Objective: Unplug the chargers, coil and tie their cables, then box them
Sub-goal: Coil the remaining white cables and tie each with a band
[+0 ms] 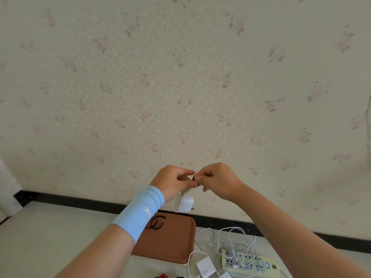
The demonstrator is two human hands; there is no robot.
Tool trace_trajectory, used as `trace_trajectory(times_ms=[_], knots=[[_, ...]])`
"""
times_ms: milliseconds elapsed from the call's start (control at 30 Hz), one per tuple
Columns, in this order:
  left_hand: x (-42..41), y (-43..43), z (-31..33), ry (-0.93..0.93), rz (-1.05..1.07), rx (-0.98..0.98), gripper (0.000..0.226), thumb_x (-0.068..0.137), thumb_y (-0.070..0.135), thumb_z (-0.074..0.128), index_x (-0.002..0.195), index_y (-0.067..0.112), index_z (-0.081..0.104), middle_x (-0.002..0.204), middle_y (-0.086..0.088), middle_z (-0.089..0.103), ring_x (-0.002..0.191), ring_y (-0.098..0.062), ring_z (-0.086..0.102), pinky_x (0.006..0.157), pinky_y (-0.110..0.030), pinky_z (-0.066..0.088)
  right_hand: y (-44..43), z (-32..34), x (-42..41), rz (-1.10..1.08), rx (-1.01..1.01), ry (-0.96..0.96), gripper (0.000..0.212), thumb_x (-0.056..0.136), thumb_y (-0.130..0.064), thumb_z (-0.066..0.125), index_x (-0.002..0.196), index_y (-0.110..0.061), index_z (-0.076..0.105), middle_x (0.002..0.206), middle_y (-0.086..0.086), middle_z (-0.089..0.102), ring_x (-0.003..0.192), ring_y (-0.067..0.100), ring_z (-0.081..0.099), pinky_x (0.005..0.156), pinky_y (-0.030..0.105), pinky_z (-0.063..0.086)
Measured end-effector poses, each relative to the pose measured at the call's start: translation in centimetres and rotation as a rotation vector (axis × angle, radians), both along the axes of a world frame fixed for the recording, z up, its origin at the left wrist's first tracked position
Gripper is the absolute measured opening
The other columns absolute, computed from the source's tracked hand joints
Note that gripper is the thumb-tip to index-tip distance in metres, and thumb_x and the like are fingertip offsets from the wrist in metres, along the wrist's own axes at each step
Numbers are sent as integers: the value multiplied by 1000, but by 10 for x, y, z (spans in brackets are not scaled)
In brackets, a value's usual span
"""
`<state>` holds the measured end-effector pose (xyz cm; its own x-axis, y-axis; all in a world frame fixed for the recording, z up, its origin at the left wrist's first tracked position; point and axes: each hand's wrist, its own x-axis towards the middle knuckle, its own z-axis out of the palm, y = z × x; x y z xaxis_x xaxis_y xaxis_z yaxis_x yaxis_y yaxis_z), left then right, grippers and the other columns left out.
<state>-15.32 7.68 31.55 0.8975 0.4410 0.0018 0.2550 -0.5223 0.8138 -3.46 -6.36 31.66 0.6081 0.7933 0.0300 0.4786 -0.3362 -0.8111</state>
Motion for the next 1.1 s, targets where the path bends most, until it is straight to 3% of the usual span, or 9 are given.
trace_trajectory(times_ms=[67,167,300,400,533,700,867,967,1100], knots=[[1,1,-2,-22,4,-55,37,85,30,74,121,27,68,91,17,75,95,3,66,94,-18,46,1,-2,-1,-11,76,142,11,96,-23,66,105,-19,70,93,7,76,81,24,75,83,43,61],[4,1,-3,-70,52,-121,15,89,23,70,101,28,77,90,13,76,89,-3,69,86,-21,53,0,-6,2,-21,134,371,29,97,-28,64,123,-21,52,113,7,68,96,25,73,90,44,59],[4,2,-1,-154,172,-347,12,88,18,71,97,17,79,91,1,77,91,-16,72,81,-29,59,-1,-17,4,127,-74,324,72,71,-37,67,140,-26,48,135,-5,56,126,15,53,106,37,44],[1,0,6,-197,185,-586,13,89,14,69,97,9,78,96,-8,77,84,-20,72,77,-34,60,3,-28,-3,197,-149,207,72,73,-33,82,138,-29,52,129,-7,60,120,9,56,102,31,48],[1,-6,8,-250,170,-775,12,91,9,64,93,4,75,99,-15,75,75,-22,70,74,-38,58,9,-34,-4,133,-115,96,47,77,-29,85,118,-26,60,106,-5,64,89,10,61,74,22,50],[-2,3,2,-224,219,-597,17,90,4,66,106,1,67,99,-17,75,83,-25,74,75,-38,61,8,-39,3,92,-136,25,44,83,-29,79,124,-26,62,115,-3,60,88,11,60,71,25,52],[-14,26,-20,-38,107,-289,46,87,9,69,124,29,51,96,-8,73,90,-18,71,74,-28,59,4,-52,8,67,-213,-44,53,81,-45,79,127,-29,58,115,-8,58,95,8,60,77,21,50],[-21,37,-37,62,56,-155,36,81,10,75,110,24,60,89,-3,73,81,-15,66,75,-27,57,3,-62,8,85,-259,-87,48,78,-46,81,120,-30,65,114,-10,63,98,9,62,85,24,54],[-30,52,-69,215,57,111,28,75,18,78,94,22,59,90,-1,67,76,-13,61,76,-32,54,8,-84,6,114,-343,-169,51,82,-47,77,128,-29,64,126,-8,59,112,14,57,95,28,49]])
